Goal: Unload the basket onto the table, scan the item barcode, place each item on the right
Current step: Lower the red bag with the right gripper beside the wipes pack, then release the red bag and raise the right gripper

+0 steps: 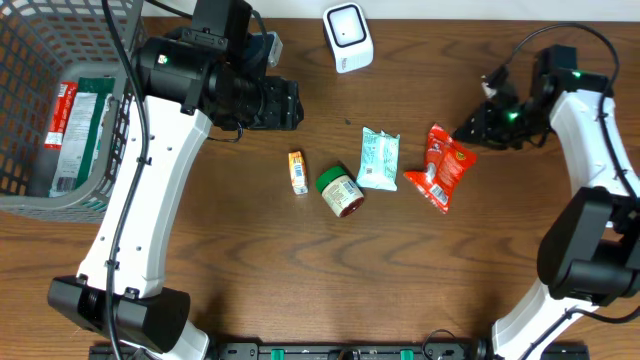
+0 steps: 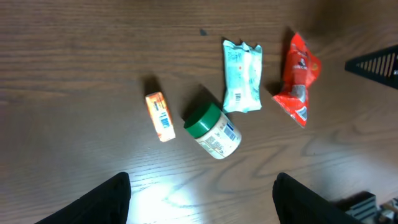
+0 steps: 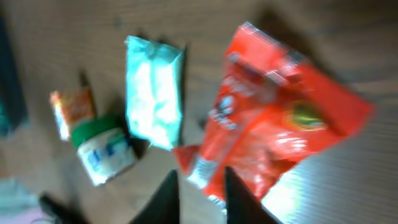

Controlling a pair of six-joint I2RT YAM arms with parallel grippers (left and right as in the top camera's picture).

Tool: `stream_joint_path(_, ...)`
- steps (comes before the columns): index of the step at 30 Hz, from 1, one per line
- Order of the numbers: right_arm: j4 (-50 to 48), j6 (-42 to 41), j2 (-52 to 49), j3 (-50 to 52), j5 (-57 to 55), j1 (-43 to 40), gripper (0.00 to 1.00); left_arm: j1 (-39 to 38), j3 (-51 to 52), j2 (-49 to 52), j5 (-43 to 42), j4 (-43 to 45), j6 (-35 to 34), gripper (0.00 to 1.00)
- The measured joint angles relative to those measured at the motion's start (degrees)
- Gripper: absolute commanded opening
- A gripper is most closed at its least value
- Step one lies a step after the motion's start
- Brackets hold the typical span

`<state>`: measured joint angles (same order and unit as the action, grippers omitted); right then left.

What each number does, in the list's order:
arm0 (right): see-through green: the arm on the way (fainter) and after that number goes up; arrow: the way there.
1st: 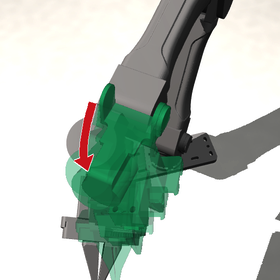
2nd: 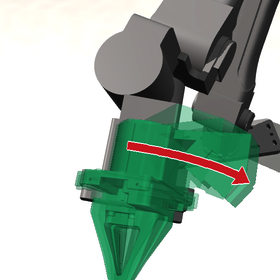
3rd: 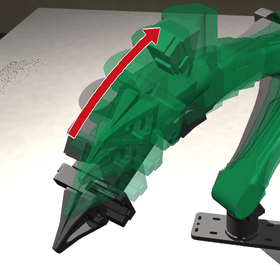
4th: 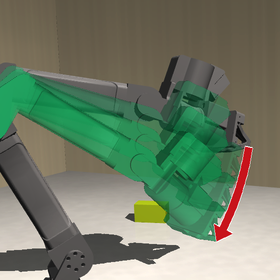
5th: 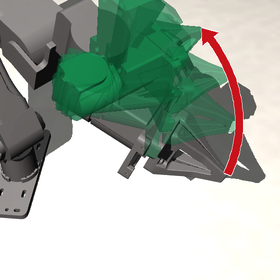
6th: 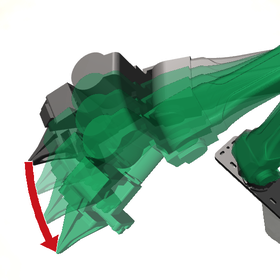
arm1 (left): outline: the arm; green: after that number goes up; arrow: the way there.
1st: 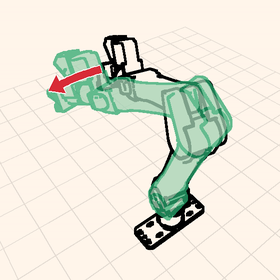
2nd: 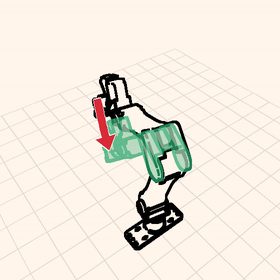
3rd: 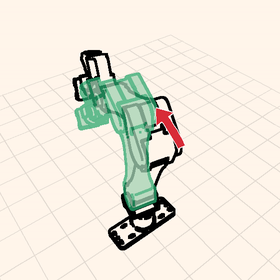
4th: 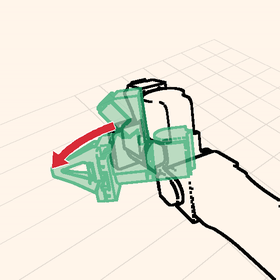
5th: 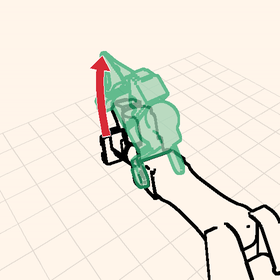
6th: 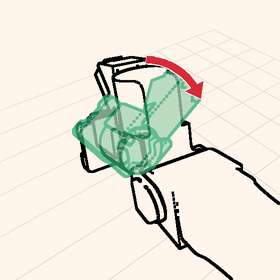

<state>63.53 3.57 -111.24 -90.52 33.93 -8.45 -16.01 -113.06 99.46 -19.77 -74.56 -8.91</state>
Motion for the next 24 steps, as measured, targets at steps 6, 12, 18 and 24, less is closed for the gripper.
stream_joint_path(6,-3.3,0.0,0.0,6.0,2.0,1.8,0.06,0.0,0.0,0.0,3.3,-0.1,0.0,0.73)
stream_joint_path(12,-17.6,-0.3,0.0,17.0,2.8,1.8,0.06,0.0,0.0,0.0,5.7,-0.1,0.1,0.73)
stream_joint_path(18,-25.5,-0.8,0.0,24.4,1.1,1.7,0.09,0.0,0.0,0.0,6.6,-0.2,0.2,0.73)
stream_joint_path(24,-26.7,-3.3,0.5,23.7,-1.9,1.4,0.17,0.0,0.0,0.0,6.6,-0.2,0.4,0.73)
